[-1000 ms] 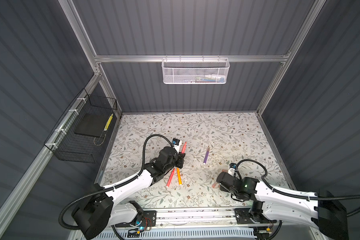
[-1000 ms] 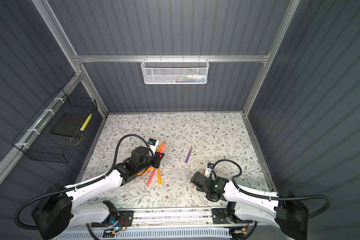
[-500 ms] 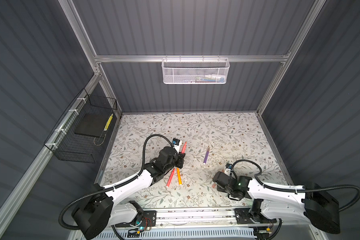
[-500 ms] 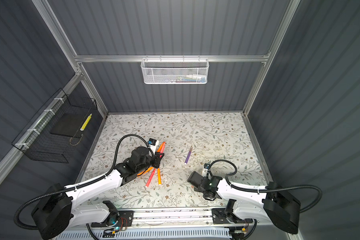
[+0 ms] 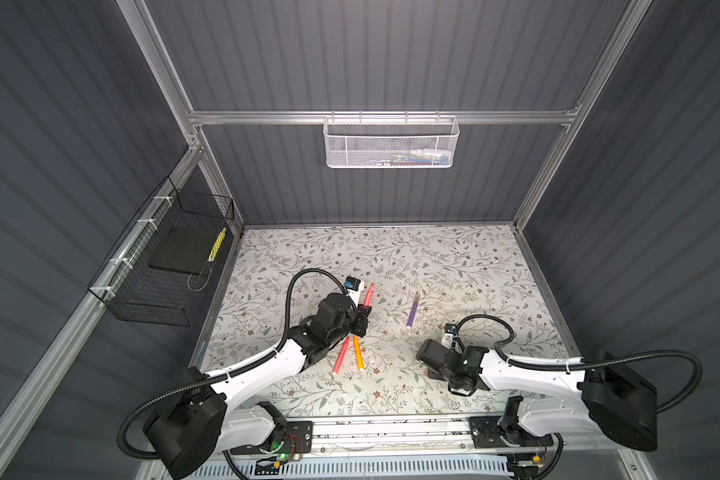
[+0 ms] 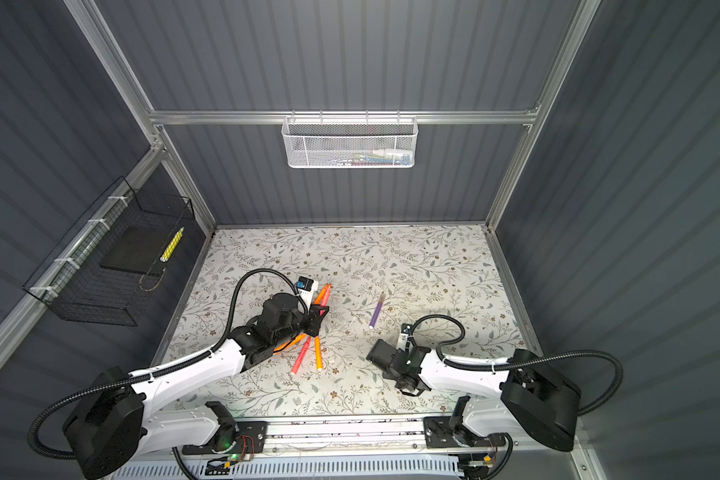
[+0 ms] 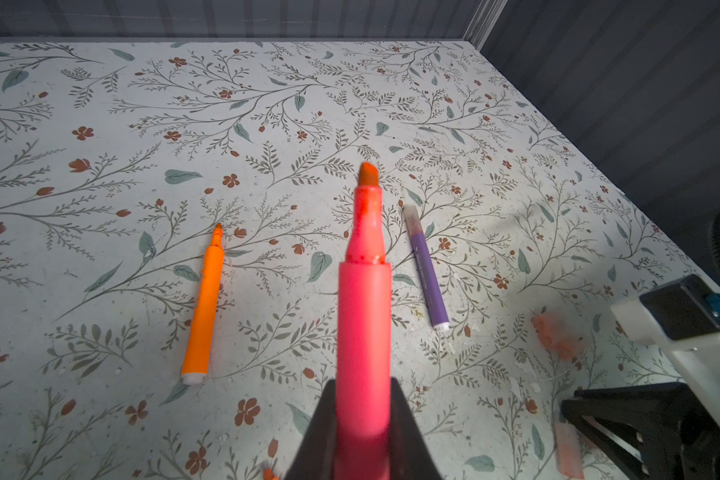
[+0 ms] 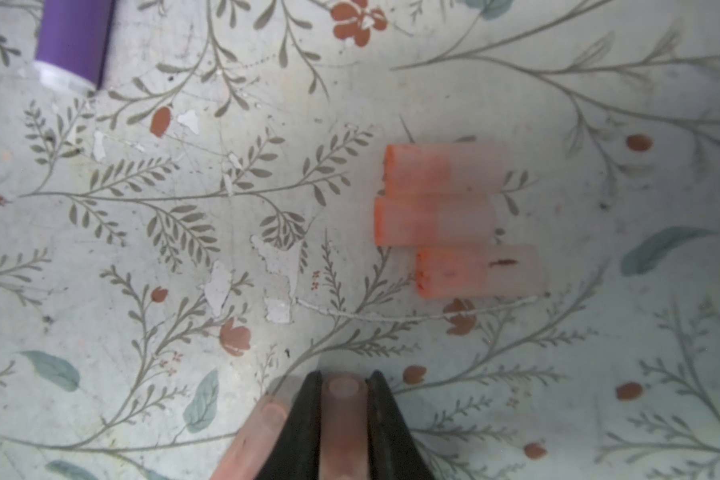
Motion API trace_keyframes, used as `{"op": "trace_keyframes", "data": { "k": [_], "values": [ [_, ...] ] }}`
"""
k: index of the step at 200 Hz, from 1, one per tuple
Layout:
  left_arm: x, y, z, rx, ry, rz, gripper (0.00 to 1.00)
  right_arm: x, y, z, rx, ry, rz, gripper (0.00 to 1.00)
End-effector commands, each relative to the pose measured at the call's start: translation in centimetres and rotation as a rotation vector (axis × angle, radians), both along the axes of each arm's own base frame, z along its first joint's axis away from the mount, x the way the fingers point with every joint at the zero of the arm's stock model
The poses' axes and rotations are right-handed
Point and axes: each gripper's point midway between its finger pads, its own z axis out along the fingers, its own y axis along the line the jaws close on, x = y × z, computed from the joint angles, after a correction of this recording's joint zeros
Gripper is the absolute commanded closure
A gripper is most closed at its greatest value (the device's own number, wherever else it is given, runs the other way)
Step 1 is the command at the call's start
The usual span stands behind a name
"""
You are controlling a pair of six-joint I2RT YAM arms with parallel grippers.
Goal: Insert the pens into the pen caps
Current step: 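Lift the pink cap with the right gripper and carry it over the pink marker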
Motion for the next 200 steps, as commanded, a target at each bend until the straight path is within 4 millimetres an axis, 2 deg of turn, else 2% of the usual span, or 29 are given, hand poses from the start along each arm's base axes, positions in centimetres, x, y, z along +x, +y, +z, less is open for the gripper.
{"op": "trace_keyframes", "data": {
  "k": [1, 30, 54, 91, 104, 120, 130, 139, 152, 179, 190, 200],
  "values": [
    [-0.3, -0.1, 0.0, 0.001, -0.012, -0.022, 1.00, -0.9, -1.0, -0.9, -0.037, 0.043, -0.007, 0.85],
    [-0.5, -0.3, 0.1, -0.013, -0.012, -0.037, 1.00, -0.6, -0.9, 0.0, 0.010, 0.006, -0.018, 0.89],
    [-1.0, -1.0, 0.5, -0.042, -0.011, -0.079, 1.00, 0.4, -0.5, 2.6, 0.082, -0.073, -0.027, 0.90],
    [-1.7, -1.7, 1.3, -0.098, -0.007, -0.123, 1.00, 3.3, -0.3, 9.9, 0.273, -0.260, -0.043, 0.92],
    [-1.7, -1.4, 1.9, -0.143, 0.027, -0.081, 1.00, 4.3, -0.3, 13.0, 0.332, -0.342, -0.042, 0.93],
    [-2.0, -1.0, 2.4, -0.283, 0.153, 0.023, 1.00, 5.5, -0.1, 16.7, 0.407, -0.426, -0.035, 0.93],
    [-2.7, -1.7, 2.8, -0.381, 0.217, 0.008, 1.00, 6.4, 0.3, 19.3, 0.464, -0.484, -0.028, 0.93],
    [-3.3, -2.6, 3.0, -0.450, 0.257, -0.034, 1.00, 6.9, 0.6, 20.9, 0.498, -0.517, -0.027, 0.93],
    [-4.3, -3.7, 2.7, -0.491, 0.301, -0.103, 1.00, 7.9, 1.6, 23.6, 0.553, -0.582, 0.006, 0.94],
    [-7.1, -6.0, 2.6, -0.544, 0.279, -0.221, 1.00, 9.4, 3.2, 26.3, 0.618, -0.662, 0.053, 0.94],
    [-7.9, -7.3, 2.8, -0.515, 0.278, -0.265, 1.00, 9.6, 3.7, 26.1, 0.624, -0.652, 0.072, 0.95],
    [-8.8, -8.7, 3.0, -0.465, 0.265, -0.326, 1.00, 9.5, 3.8, 25.1, 0.613, -0.626, 0.079, 0.96]
  ]
}}
